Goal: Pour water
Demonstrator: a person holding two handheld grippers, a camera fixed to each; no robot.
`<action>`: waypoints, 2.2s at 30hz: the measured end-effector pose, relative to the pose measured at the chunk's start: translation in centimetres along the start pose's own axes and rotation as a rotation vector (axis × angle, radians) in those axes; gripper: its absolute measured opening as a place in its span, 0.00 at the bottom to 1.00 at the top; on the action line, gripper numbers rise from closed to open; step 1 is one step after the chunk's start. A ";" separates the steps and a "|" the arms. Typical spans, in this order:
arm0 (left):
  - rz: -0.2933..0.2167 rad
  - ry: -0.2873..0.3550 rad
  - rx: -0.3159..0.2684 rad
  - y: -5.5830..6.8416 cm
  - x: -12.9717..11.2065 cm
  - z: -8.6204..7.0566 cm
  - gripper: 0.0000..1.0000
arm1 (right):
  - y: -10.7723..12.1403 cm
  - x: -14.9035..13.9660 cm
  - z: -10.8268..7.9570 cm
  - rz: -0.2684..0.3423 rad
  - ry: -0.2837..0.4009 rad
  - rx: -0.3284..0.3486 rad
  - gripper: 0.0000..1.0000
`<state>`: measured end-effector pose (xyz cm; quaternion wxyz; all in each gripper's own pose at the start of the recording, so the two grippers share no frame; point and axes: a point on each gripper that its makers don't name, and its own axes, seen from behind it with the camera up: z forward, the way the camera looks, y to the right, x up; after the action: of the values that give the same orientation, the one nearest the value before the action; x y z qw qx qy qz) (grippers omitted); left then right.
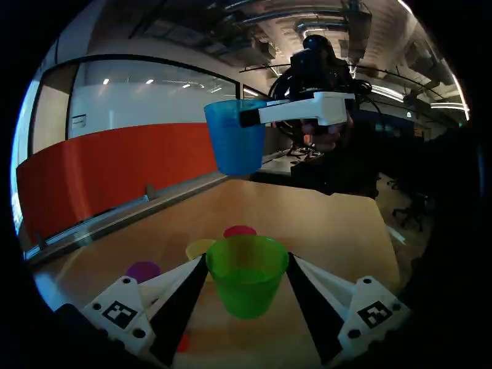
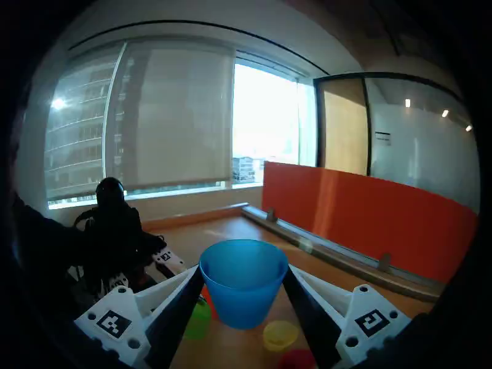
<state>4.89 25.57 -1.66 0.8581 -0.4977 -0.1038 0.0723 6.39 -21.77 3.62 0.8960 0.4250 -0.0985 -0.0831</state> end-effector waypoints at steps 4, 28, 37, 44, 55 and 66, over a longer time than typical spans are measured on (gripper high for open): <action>0.003 -0.036 0.000 -0.2 -1.2 0.6 0.89 | 0.1 -2.2 -0.1 -0.018 -0.044 0.001 0.90; 0.032 -0.246 -0.029 0.2 -8.2 2.6 0.89 | 0.2 -13.4 0.8 -0.077 -0.246 0.039 0.91; 0.010 -0.269 -0.027 0.1 -9.5 2.8 0.89 | 0.0 -16.2 1.2 -0.087 -0.298 0.053 0.91; 0.006 -0.288 -0.033 0.2 -10.5 2.7 0.89 | 0.1 -17.0 1.4 -0.082 -0.312 0.055 0.91; -0.005 -0.303 -0.042 0.2 -11.4 2.5 0.89 | -0.1 -18.0 1.6 -0.080 -0.328 0.060 0.91; -0.019 -0.298 -0.048 0.3 -11.8 2.2 0.90 | -0.5 -18.9 1.9 -0.065 -0.341 0.070 0.91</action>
<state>-7.11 24.87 -2.11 0.8217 -0.5008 -0.2365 0.1347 -12.38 -19.09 2.43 0.8477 0.4388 -0.2379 -0.1795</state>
